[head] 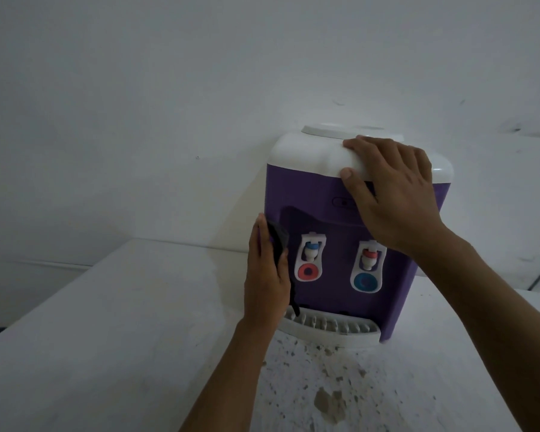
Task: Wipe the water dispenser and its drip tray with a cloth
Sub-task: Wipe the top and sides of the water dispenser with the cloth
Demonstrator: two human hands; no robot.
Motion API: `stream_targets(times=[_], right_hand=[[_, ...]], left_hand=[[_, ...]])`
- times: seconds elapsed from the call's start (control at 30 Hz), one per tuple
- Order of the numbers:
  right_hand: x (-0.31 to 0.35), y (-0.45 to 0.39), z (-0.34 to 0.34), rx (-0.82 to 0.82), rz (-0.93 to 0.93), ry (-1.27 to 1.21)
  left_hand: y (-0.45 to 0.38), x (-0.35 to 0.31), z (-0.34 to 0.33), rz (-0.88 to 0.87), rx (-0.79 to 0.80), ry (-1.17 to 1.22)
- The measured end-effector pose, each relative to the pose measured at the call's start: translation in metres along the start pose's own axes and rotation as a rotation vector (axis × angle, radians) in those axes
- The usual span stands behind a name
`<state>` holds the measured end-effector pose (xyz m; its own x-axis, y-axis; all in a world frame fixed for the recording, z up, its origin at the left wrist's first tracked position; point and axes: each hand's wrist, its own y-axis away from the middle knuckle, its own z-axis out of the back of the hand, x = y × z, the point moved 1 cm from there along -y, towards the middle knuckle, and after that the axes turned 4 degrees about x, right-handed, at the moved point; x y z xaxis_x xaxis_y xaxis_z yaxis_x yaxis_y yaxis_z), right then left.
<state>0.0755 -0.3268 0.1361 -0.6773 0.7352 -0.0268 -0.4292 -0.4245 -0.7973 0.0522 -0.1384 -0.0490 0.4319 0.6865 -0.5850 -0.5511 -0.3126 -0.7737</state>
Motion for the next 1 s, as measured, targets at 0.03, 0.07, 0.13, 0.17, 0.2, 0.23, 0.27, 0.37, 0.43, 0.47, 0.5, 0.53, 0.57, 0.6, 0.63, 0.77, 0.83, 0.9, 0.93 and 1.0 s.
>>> stream_targets(times=[0.03,0.07,0.13,0.17,0.2,0.23,0.27,0.37,0.43,0.47,0.5,0.53,0.57,0.6,0.63,0.77,0.83,0.9,0.93,1.0], right_hand=[[0.0,0.0,0.0,0.003,0.003,0.001],[-0.001,0.0,0.0,0.005,0.004,0.003],[-0.001,0.0,0.001,0.004,0.004,0.006],[0.0,0.0,0.001,0.001,0.004,0.006],[0.0,0.0,0.001,-0.003,0.003,0.004],[0.001,0.001,0.001,-0.006,0.003,0.001],[0.001,0.001,0.001,-0.009,0.004,-0.002],[0.001,0.001,0.001,-0.009,0.006,-0.005],[0.001,0.001,0.001,-0.009,0.006,-0.003],[0.001,0.001,0.001,-0.011,0.004,-0.003],[0.001,0.001,0.001,-0.015,0.002,-0.004],[0.001,0.001,0.001,-0.021,0.0,-0.008],[0.001,0.001,0.0,-0.028,-0.002,-0.01],[0.001,0.001,0.0,-0.032,-0.003,-0.01],[0.001,0.001,-0.001,-0.035,-0.003,-0.009],[0.001,0.001,-0.002,-0.037,-0.002,-0.019],[0.001,0.001,-0.001,-0.039,-0.004,-0.022],[0.001,0.001,-0.001,-0.04,-0.006,-0.019],[0.002,0.001,-0.001,-0.04,-0.007,-0.018],[0.002,0.001,-0.001,-0.04,-0.008,-0.014]], left_hand=[[0.0,-0.001,0.002,-0.003,0.008,-0.014],[0.0,-0.003,0.004,-0.004,0.018,-0.027],[-0.003,-0.008,0.009,0.011,0.026,-0.029],[-0.005,-0.011,0.011,0.027,0.019,-0.01],[-0.007,-0.015,0.013,0.046,0.008,0.017],[-0.01,-0.018,0.014,0.064,-0.002,0.046],[-0.016,-0.022,0.015,0.072,-0.011,0.075],[-0.037,-0.031,0.011,0.059,-0.031,0.116],[-0.048,-0.038,0.009,0.089,-0.035,0.13],[-0.05,-0.039,0.008,0.101,-0.037,0.144],[-0.05,-0.04,0.007,0.105,-0.037,0.159],[-0.047,-0.04,0.007,0.111,-0.036,0.176],[-0.044,-0.04,0.006,0.128,-0.043,0.202],[-0.043,-0.038,0.005,0.156,-0.06,0.234],[-0.041,-0.037,0.005,0.172,-0.094,0.235],[-0.032,-0.037,0.005,0.07,-0.189,0.145],[-0.028,-0.033,0.006,0.095,-0.226,0.195],[-0.028,-0.031,0.007,0.142,-0.29,0.23],[-0.03,-0.031,0.008,0.139,-0.317,0.222],[-0.036,-0.032,0.009,0.105,-0.353,0.187]])
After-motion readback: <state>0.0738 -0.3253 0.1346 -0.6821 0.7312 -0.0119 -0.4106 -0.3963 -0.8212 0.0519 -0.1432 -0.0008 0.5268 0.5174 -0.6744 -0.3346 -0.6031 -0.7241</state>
